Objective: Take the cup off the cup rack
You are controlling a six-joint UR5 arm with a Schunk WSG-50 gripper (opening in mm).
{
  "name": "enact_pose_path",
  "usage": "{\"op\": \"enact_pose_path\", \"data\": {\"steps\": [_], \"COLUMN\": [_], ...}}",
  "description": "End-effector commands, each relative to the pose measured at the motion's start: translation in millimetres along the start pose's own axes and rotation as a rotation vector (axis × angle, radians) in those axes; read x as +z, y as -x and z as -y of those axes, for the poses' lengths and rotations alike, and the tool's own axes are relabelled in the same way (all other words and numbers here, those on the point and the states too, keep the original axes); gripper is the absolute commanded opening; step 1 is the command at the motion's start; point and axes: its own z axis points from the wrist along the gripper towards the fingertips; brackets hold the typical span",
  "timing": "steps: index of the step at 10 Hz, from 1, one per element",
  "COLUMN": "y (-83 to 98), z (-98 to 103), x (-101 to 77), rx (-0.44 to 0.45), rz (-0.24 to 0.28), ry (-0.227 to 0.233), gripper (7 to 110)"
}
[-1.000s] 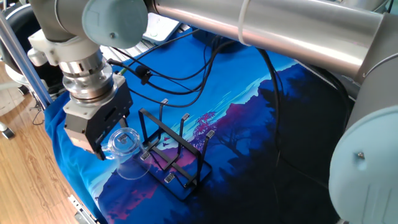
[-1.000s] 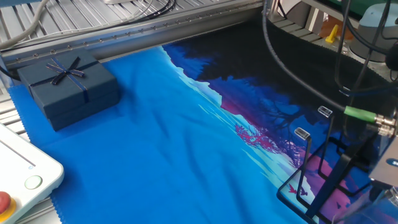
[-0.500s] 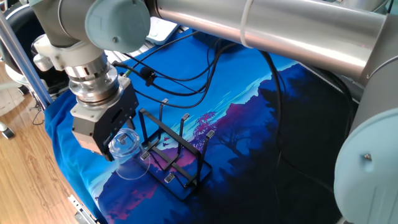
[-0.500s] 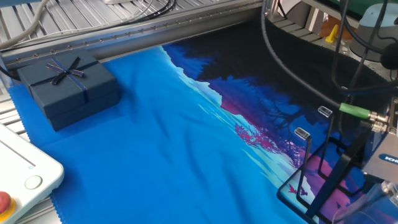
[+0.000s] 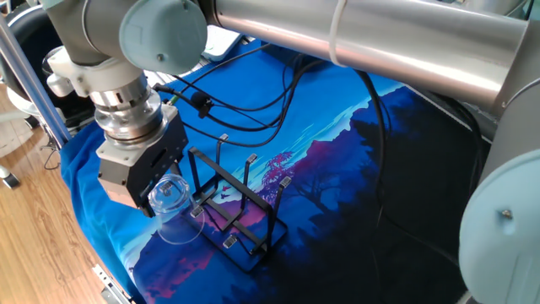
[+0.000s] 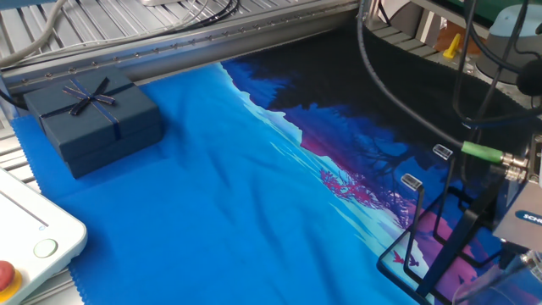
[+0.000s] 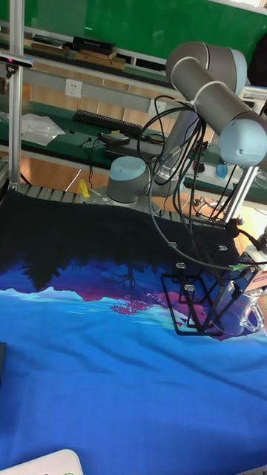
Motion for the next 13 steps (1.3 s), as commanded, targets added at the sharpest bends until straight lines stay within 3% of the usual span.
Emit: {"op": "enact_pose_path", "data": {"steps": [1, 4, 5, 6, 9, 13], "y": [6.2, 7.9, 7.3, 6.1, -1.8, 0.1], "z": [-4.7, -11.1, -6.5, -1.1, 0.8, -8.3], "x": [-5.5, -3.6, -1.3, 1.9, 5.1, 2.0], "rx": [-0.011, -0.018, -0.016, -0.013, -0.004, 0.001], "rz": [0.039, 0.049, 0.043, 0.035, -0.004, -0.004], "ry": [0.026, 0.063, 0.047, 0.031, 0.025, 0.042], "gripper": [66, 66, 66, 88, 88, 88]}}
